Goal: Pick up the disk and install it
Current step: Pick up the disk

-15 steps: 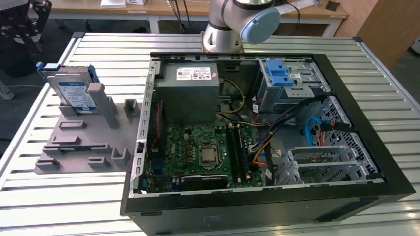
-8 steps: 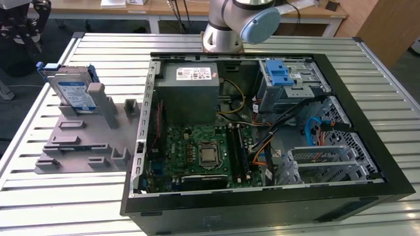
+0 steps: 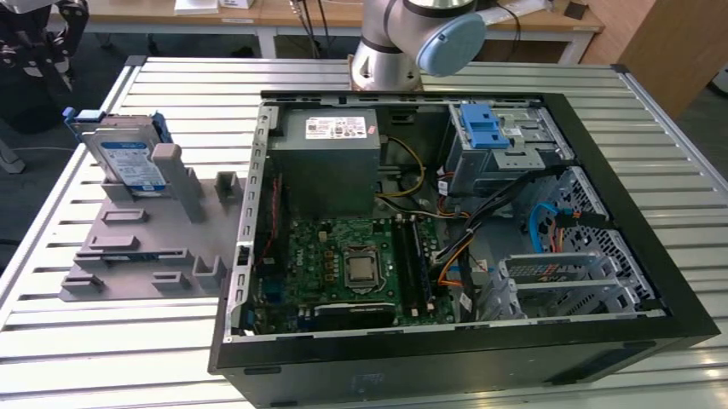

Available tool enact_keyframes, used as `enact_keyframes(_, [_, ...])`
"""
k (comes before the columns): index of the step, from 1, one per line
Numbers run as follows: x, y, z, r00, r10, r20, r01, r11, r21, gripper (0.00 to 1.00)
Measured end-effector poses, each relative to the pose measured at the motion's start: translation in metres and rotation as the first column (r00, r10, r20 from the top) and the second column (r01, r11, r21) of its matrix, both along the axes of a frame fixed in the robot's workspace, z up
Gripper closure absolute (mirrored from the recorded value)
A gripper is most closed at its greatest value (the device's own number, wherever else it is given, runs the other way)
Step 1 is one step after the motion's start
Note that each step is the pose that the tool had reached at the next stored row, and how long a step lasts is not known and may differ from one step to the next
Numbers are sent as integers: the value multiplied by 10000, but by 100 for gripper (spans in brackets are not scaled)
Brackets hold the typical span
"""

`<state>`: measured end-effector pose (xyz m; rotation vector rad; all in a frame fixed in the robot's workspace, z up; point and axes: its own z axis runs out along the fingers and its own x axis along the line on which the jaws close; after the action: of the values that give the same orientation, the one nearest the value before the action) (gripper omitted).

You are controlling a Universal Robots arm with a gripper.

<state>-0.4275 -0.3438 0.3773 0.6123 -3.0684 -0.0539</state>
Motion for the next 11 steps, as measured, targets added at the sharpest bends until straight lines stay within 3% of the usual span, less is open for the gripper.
enact_keyframes(6, [-2,0,1,9990,454,-2,-454,9990,-23,89])
enact_keyframes(11, [-3,0,-1,9947,1032,0,-1032,9947,-32,89])
